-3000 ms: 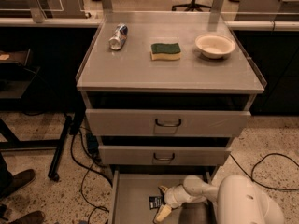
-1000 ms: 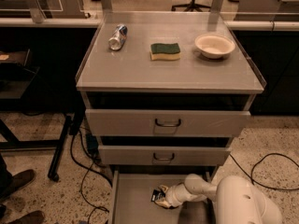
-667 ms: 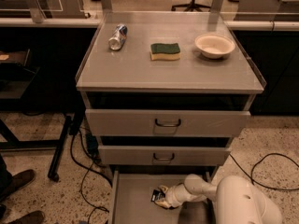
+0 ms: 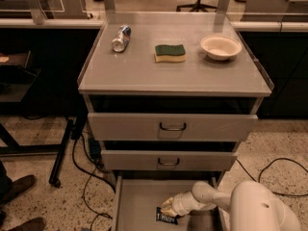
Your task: Pick rxbar blueberry from bottom drawer and place on counter
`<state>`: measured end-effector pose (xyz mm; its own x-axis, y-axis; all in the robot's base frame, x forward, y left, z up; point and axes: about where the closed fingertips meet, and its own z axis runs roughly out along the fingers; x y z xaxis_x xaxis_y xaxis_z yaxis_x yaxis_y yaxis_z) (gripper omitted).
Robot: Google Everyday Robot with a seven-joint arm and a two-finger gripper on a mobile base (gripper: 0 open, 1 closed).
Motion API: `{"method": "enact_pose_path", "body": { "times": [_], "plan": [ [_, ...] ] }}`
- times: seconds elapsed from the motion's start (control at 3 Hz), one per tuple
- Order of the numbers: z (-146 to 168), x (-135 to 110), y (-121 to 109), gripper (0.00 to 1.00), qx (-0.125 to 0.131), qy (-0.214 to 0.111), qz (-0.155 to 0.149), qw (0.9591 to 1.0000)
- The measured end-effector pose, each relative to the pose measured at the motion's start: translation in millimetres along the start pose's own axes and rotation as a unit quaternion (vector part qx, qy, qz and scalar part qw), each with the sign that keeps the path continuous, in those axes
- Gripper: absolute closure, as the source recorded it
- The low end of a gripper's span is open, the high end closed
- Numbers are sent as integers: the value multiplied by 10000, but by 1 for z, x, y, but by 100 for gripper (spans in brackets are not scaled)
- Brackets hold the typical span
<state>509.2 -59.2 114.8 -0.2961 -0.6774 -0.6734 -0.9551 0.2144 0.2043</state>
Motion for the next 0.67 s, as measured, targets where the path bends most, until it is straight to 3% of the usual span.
{"method": "enact_pose_path", "body": {
  "times": [0.67],
  "plan": [
    [-10,-11,12,100,158,-280,0,9995]
  ]
}}
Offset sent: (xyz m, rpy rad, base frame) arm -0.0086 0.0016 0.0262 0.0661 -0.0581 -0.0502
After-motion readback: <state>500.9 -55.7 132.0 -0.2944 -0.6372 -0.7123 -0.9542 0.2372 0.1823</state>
